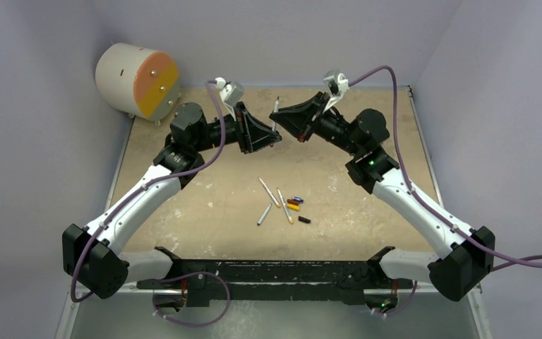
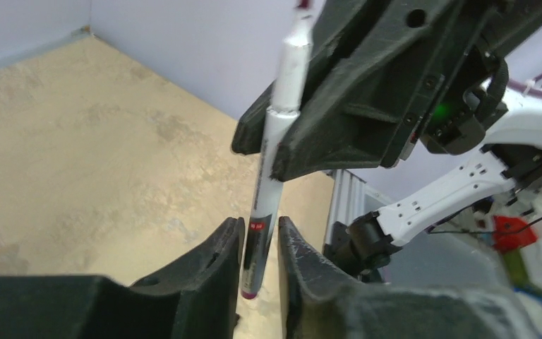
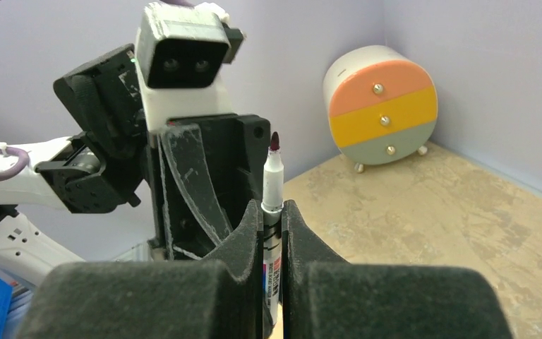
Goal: Insert the pens into the pen caps
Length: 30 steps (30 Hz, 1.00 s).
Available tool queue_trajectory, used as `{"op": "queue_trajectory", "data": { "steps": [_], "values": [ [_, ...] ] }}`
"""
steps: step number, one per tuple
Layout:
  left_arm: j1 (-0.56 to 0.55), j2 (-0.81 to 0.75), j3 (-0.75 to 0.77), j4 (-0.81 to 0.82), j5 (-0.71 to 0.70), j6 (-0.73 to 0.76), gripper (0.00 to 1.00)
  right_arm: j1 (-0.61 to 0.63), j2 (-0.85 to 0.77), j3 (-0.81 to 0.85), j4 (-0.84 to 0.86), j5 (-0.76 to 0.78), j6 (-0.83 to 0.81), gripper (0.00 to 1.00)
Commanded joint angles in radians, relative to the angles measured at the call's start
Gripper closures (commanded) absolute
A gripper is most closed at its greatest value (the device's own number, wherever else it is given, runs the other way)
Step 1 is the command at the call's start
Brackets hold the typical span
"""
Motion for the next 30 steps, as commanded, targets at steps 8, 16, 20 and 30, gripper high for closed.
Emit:
{"op": "queue_trajectory", "data": {
  "steps": [8, 16, 20, 30],
  "values": [
    [0.0, -0.041, 0.041, 0.08, -0.087, -0.054, 0.7, 0.004, -0.036, -0.005, 0.149, -0.044, 0.009, 1.0],
    [0.0, -0.038, 0.07, 0.207, -0.048, -0.135, 0.73, 0.005, -0.032, -0.011, 0.144, -0.049, 0.019, 1.0],
    [0.0, -0.044, 0.069, 0.253, -0.037, -0.169, 0.79, 0.005, -0.025, -0.02, 0.163, -0.063, 0.039, 1.0],
    [0.0, -0.028, 0.069, 0.155, 0.0, -0.105, 1.0, 0.005, -0.064, -0.046, 0.18, -0.024, 0.044, 0.78]
  ]
}}
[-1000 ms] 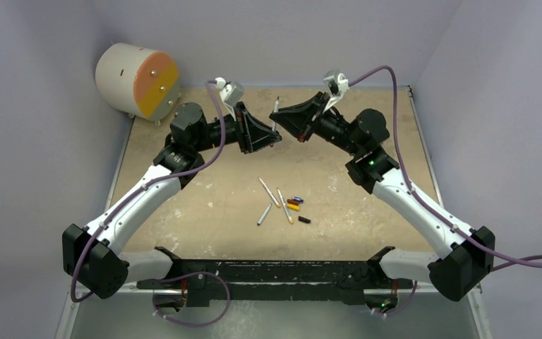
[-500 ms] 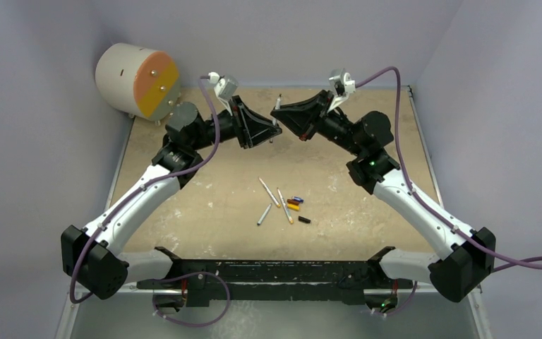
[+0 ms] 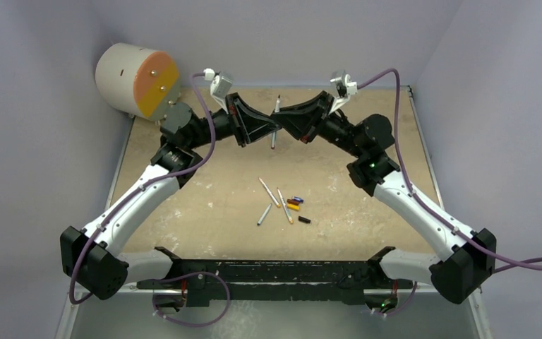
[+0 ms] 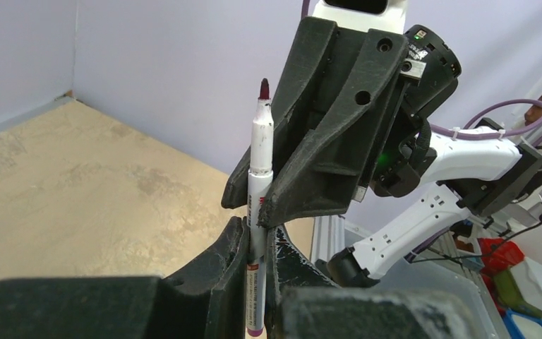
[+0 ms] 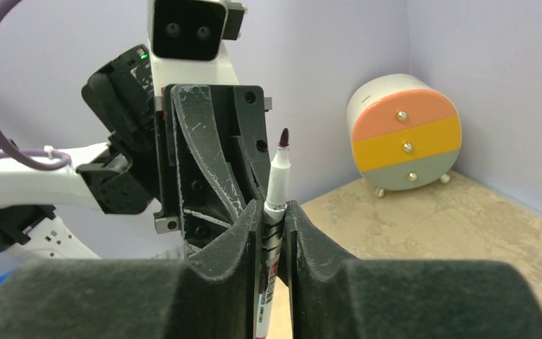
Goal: Insert the pens into the pen caps
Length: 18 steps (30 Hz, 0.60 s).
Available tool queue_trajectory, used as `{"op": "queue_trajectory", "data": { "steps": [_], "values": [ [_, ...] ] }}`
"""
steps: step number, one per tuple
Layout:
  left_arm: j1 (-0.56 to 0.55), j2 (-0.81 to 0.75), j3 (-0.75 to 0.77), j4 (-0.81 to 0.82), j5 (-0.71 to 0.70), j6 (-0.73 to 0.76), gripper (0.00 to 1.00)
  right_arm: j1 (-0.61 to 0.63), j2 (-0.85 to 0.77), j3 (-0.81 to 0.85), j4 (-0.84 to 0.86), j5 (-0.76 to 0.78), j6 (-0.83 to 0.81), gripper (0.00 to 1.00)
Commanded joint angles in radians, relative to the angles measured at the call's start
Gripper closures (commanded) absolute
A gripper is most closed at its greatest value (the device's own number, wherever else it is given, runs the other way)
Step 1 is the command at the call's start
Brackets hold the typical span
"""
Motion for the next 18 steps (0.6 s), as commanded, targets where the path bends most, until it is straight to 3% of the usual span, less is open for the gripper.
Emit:
{"op": "queue_trajectory", "data": {
  "steps": [1, 3, 7, 10, 12, 15, 18],
  "values": [
    [-0.001, -0.015, 0.053, -0.062, -0.001, 0.048, 1.0, 0.002, -0.067, -0.035, 0.063, 0.044, -0.018, 0.65],
    [-0.001, -0.022, 0.074, -0.185, -0.043, 0.143, 1.0, 0.002, -0.104, -0.059, 0.045, 0.116, -0.031, 0.46],
    [-0.001, -0.019, 0.156, -0.565, -0.277, 0.395, 1.0, 0.003, -0.209, -0.093, -0.086, 0.36, -0.131, 0.41],
    [-0.001, -0.004, 0.2, -0.726, -0.497, 0.523, 1.0, 0.001, -0.253, -0.107, -0.251, 0.462, -0.225, 0.28],
    [-0.002, -0.005, 0.189, -0.747, -0.593, 0.555, 1.0, 0.001, -0.22, -0.093, -0.409, 0.467, -0.294, 0.43],
    [-0.001, -0.031, 0.128, -0.692, -0.601, 0.548, 1.0, 0.002, -0.137, -0.071, -0.668, 0.52, -0.337, 0.6],
    [-0.001, -0.032, 0.093, -0.672, -0.598, 0.536, 1.0, 0.003, -0.114, -0.172, -0.735, 0.521, -0.243, 0.92]
  ]
}}
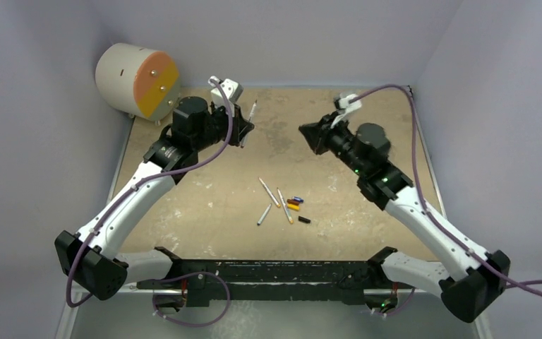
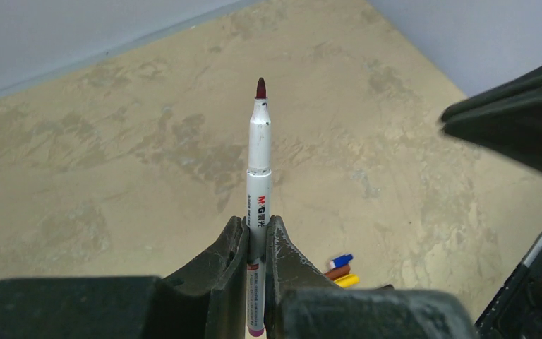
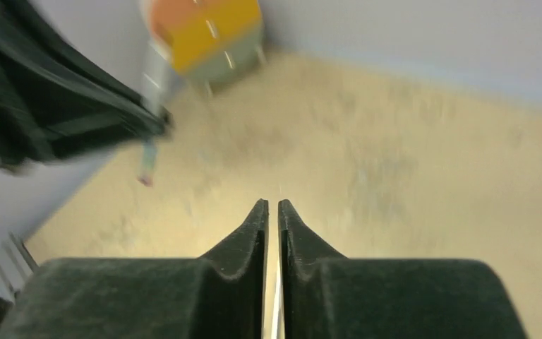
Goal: Insert the pens into the pen caps
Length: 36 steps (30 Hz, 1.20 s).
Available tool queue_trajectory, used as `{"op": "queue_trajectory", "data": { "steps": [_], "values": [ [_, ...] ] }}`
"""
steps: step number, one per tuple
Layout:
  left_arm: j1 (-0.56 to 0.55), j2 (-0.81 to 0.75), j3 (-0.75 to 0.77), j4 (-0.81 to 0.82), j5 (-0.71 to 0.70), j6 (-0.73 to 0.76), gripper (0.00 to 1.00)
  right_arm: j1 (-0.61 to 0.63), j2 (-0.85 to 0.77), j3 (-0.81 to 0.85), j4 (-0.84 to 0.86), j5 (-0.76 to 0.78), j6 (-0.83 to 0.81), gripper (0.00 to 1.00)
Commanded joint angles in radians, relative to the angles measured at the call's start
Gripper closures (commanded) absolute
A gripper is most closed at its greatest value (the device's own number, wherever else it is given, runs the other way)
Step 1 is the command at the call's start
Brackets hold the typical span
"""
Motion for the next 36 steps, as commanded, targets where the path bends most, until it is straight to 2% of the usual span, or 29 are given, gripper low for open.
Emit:
{"op": "queue_trajectory", "data": {
  "steps": [1, 5, 10, 13, 17, 23, 36],
  "values": [
    [-0.001, -0.022, -0.033, -0.004, -0.091, 0.053, 1.0, 0.004, 0.061, -0.121, -0.282, 0.058, 0.052, 1.0],
    [-0.001, 0.004, -0.023, -0.02, -0.087, 0.049, 1.0, 0.003, 0.044, -0.235, -0.282, -0.056, 0.145, 1.0],
    [-0.001, 0.014, -0.022, -0.009, -0.04, 0.035, 1.0, 0.01, 0.009, -0.371, -0.297, -0.114, 0.219, 1.0],
    [-0.001, 0.009, -0.029, -0.002, -0.08, 0.009, 1.0, 0.011, -0.068, -0.492, -0.231, -0.188, 0.285, 1.0],
    [-0.001, 0.009, -0.03, -0.003, -0.111, -0.005, 1.0, 0.013, -0.123, -0.575, -0.235, -0.231, 0.325, 1.0],
    [-0.001, 0.028, -0.02, -0.017, -0.099, -0.013, 1.0, 0.013, -0.137, -0.591, -0.275, -0.194, 0.314, 1.0],
    [-0.001, 0.008, -0.035, -0.033, -0.11, -0.005, 1.0, 0.014, 0.027, -0.594, -0.195, -0.199, 0.288, 1.0]
  ]
}}
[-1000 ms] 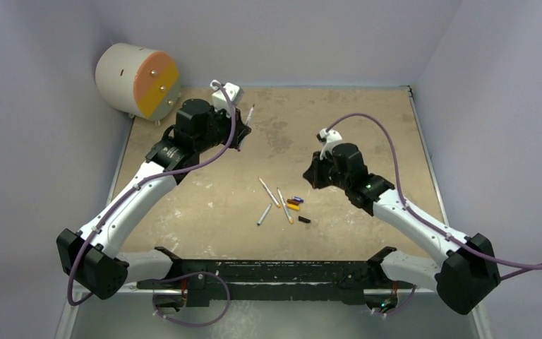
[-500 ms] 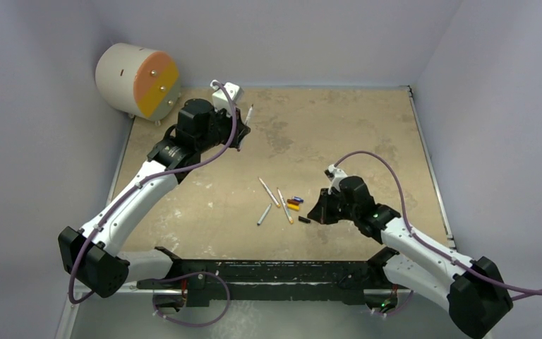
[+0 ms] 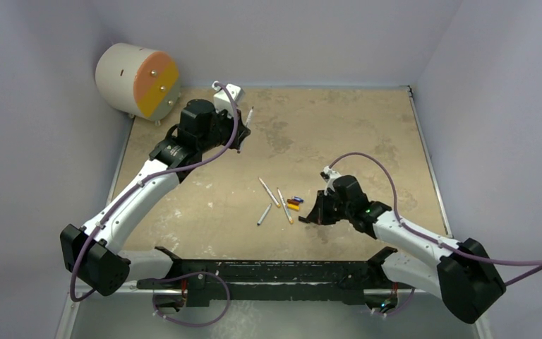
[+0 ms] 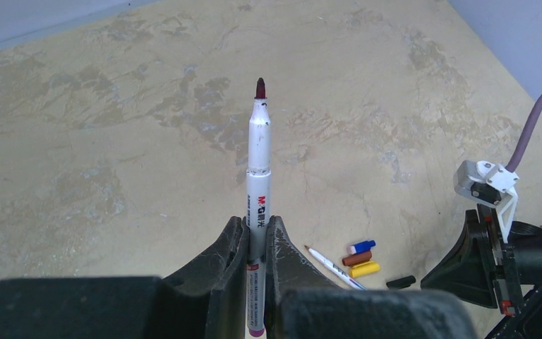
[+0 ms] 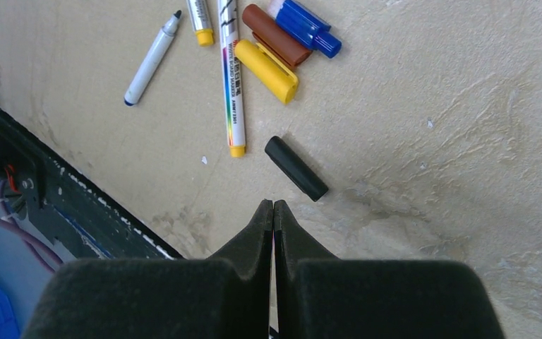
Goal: Insert the pens into the pen caps
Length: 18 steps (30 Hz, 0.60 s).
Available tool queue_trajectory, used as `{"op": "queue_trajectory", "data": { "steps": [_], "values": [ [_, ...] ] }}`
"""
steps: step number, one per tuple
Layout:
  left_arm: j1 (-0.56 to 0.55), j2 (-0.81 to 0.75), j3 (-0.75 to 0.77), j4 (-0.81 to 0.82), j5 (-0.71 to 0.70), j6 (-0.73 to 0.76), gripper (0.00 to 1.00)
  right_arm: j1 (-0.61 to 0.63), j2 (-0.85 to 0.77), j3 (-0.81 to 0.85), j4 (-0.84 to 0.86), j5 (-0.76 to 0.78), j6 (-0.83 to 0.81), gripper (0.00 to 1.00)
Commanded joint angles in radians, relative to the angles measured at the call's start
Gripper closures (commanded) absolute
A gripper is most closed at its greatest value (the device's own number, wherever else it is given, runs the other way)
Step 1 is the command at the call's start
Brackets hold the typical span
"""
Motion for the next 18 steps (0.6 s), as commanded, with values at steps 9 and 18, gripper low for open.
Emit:
{"op": "queue_trajectory", "data": {
  "steps": [9, 18],
  "values": [
    [-0.001, -0.021, -0.002, 0.022, -0.018, 0.008, 1.0, 0.006, 0.079, 0.027, 0.049, 0.005, -0.028, 1.0],
    [-0.001, -0.013, -0.003, 0.02, -0.02, 0.011, 1.0, 0.008, 0.044, 0.153, -0.042, 0.064, -0.121, 0.84]
  ]
}}
